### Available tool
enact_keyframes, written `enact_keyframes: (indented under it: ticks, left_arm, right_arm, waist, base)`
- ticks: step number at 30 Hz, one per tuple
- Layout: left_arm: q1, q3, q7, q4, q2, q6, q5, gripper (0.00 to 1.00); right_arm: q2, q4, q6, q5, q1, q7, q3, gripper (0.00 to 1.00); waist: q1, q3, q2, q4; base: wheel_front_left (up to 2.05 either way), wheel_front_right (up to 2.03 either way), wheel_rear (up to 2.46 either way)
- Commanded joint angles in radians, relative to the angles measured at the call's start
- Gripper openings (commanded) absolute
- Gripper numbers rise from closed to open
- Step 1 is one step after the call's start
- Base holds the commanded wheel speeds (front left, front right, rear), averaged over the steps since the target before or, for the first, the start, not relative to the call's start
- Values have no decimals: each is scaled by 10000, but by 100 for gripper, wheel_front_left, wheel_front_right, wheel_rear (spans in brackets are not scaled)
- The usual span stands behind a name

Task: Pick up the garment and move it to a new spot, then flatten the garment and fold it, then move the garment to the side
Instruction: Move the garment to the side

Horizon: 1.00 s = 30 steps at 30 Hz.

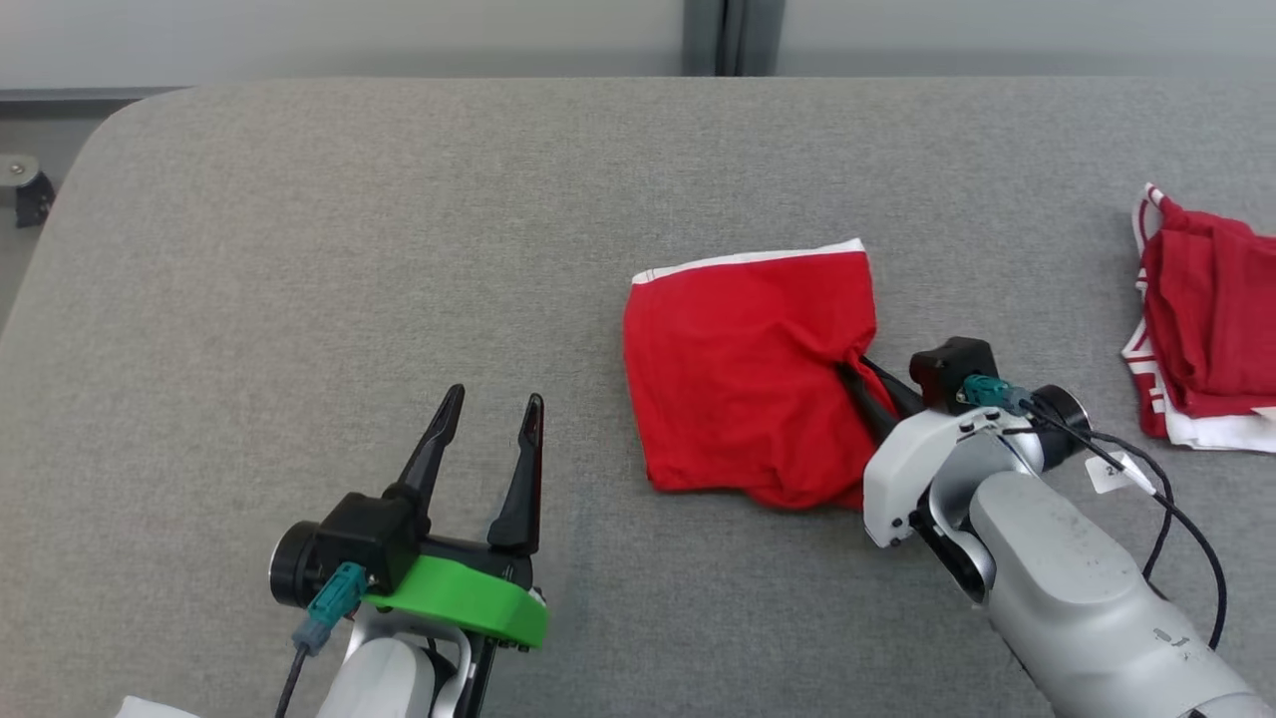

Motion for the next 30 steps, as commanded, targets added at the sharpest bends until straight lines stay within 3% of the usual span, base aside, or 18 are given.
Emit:
enact_keyframes:
  ticks: [1, 7, 17, 23, 30]
  left_arm:
    - [-117, 47, 1, -58, 31, -63, 90, 100]
    - [-601, -78, 1, -213, 31, -250, 438, 100]
    - [-2180, -876, 1, -47, 48, -539, 1019, 100]
    - [-2959, -1184, 1, 75, 50, -607, 1112, 100]
    - [-3276, -1252, 1, 75, 47, -653, 1221, 100]
  right_arm:
    - [-300, -148, -1, -154, -221, -80, 260, 0]
    - [-1362, -950, -6, -332, -1037, -20, 1169, 0]
    - [-3351, -1800, -9, -25, -2535, 42, 1862, 0]
    - [-4233, -972, -9, -9, -3289, -353, 1937, 0]
    - [-5033, 201, -9, -66, -3851, -683, 1744, 0]
  waist:
    - [0, -91, 0, -653]
    - [0, 560, 0, -1845]
    - [0, 2304, 0, -3408]
    - [0, 3150, 0, -3672]
    - [0, 3674, 0, -3495]
  base:
    - [0, 0, 0]
    - [0, 0, 0]
    - [0, 0, 0]
    - [0, 0, 0]
    - [0, 0, 0]
